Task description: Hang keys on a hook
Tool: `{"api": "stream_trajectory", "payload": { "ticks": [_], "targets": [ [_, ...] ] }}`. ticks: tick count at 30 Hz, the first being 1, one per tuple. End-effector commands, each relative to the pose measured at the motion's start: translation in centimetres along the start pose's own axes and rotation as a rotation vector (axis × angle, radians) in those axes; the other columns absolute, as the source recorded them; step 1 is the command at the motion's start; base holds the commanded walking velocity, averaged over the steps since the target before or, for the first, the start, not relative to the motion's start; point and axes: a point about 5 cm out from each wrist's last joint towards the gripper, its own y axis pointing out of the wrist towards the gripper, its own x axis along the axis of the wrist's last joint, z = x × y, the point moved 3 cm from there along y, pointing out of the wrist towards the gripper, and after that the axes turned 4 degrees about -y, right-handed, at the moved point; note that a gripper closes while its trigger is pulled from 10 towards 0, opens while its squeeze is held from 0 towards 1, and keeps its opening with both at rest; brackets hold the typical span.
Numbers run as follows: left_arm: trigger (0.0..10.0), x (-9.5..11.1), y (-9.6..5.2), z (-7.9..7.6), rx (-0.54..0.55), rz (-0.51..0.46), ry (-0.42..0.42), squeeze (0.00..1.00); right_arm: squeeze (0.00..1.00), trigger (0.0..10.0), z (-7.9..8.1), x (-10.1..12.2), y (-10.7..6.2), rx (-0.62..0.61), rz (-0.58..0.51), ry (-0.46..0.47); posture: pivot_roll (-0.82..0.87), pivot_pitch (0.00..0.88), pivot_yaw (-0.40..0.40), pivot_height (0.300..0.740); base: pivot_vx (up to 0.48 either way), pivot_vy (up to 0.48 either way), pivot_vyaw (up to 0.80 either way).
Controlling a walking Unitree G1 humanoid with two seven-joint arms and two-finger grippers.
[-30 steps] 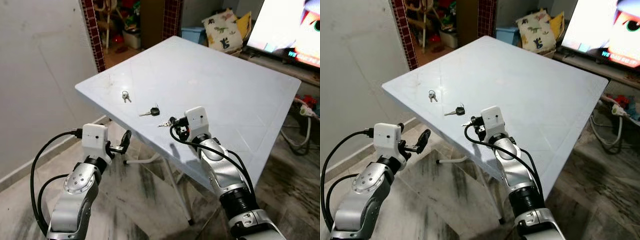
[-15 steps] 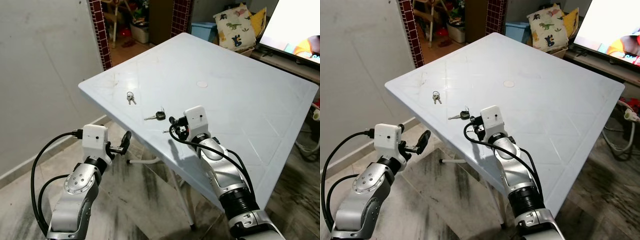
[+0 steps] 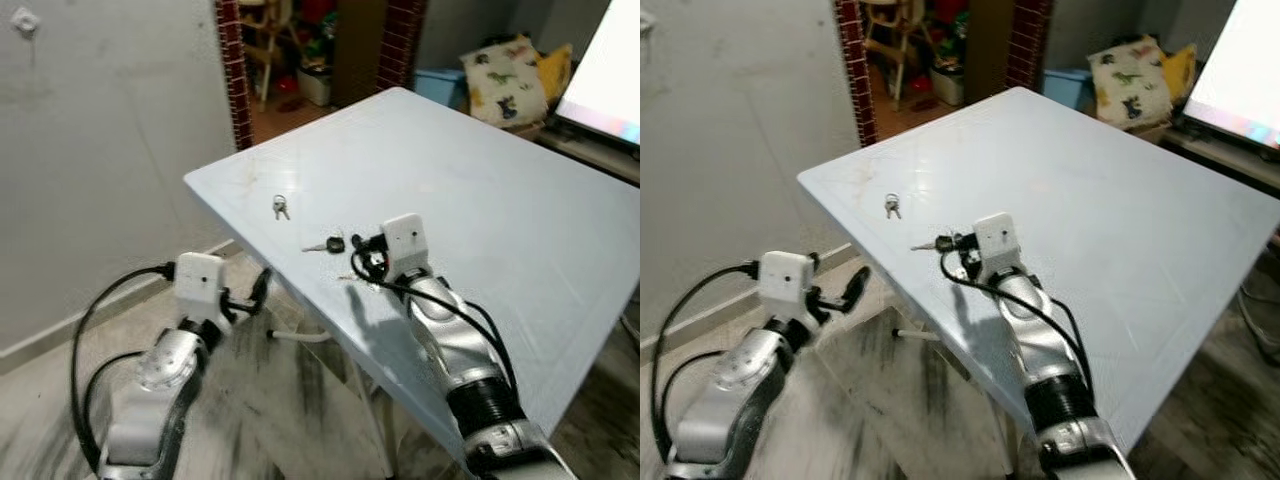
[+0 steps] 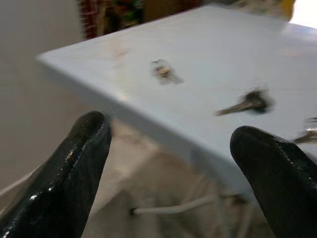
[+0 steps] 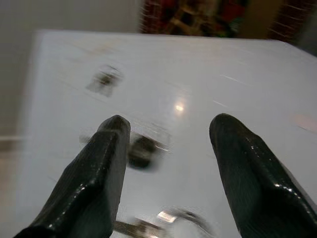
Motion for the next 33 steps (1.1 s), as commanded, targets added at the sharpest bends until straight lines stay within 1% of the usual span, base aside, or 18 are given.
{"api": "stream_trajectory", "payload": {
  "ticks": [1,4,6,7,8,9,10,12,21,24,26,29,30,33],
  "targets": [
    [10.0,0.5,0.4,-1.5,-0.049,-0.021,-0.01,0.0,0.0,10.0,-1.8,-0.5,-0.4,-0.048,0.019,-0.014,0.09,0.0,-0.014,0.74,0.379,0.0,0.0],
    [10.0,0.4,0.4,-1.5,-0.045,-0.011,-0.008,0.0,0.0,10.0,-1.8,-0.5,-0.4,-0.048,0.02,-0.014,0.09,0.0,-0.014,0.74,0.327,0.0,0.0],
    [10.0,0.4,0.4,-1.5,-0.048,-0.013,-0.018,0.0,0.0,10.0,-1.8,-0.5,-0.4,-0.048,0.02,-0.014,0.09,0.0,-0.014,0.74,0.0,0.0,0.0],
    [10.0,0.6,0.4,-1.5,-0.046,-0.027,-0.02,0.0,0.0,10.0,-1.8,-0.5,-0.4,-0.048,0.021,-0.013,0.09,0.0,-0.014,0.74,0.247,0.0,0.0],
    [10.0,1.0,0.3,-1.5,-0.045,-0.05,-0.039,0.0,0.0,10.0,-1.8,-0.5,-0.3,-0.048,0.021,-0.013,0.09,0.0,-0.013,0.74,0.0,0.0,0.0],
    [10.0,1.1,0.4,-1.6,-0.05,-0.05,-0.045,0.0,0.0,10.0,-1.8,-0.5,-0.3,-0.048,0.022,-0.013,0.09,0.0,-0.013,0.74,0.0,0.0,0.0],
    [10.0,0.8,0.4,-1.6,-0.046,-0.03,-0.046,0.0,0.0,10.0,-1.8,-0.6,-0.4,-0.047,0.023,-0.012,0.09,0.0,-0.015,0.74,0.0,0.0,0.0],
    [10.0,0.6,0.4,-1.7,-0.051,-0.022,-0.044,0.0,0.0,10.0,-1.7,-0.6,-0.4,-0.046,0.025,-0.012,0.09,0.0,-0.015,0.74,0.0,0.0,0.0],
    [10.0,0.2,0.1,-2.4,-0.089,-0.005,-0.064,0.0,0.0,10.0,-1.5,-0.9,-0.5,-0.026,0.051,-0.009,0.09,0.0,-0.016,0.74,0.0,0.0,0.0],
    [10.0,-0.4,-0.3,-2.4,-0.097,0.032,-0.064,0.0,0.0,10.0,-1.2,-1.1,-0.6,0.0,0.082,-0.017,0.09,0.0,-0.015,0.74,0.0,0.0,0.0],
    [10.0,-1.0,-0.7,-2.4,-0.111,0.062,-0.067,0.0,0.0,10.0,-1.1,-1.2,-0.8,0.015,0.098,-0.014,0.09,0.0,-0.016,0.74,0.0,0.0,0.0],
    [10.0,-1.6,-1.4,-2.8,-0.147,0.099,-0.072,0.0,0.0,10.0,-0.8,-1.9,-1.0,0.046,0.155,-0.026,0.09,0.003,-0.015,0.74,0.0,0.0,0.0],
    [10.0,-2.0,-1.7,-3.1,-0.173,0.126,-0.072,0.0,0.0,10.0,-0.6,-2.7,-1.2,0.066,0.207,-0.033,0.09,0.004,-0.015,0.74,0.0,0.0,0.0],
    [10.0,-2.2,-2.0,-3.3,-0.191,0.139,-0.071,0.0,0.0,10.0,-0.6,-3.2,-1.4,0.065,0.235,-0.044,0.09,0.008,-0.015,0.74,0.0,0.0,0.0]
  ]
}}
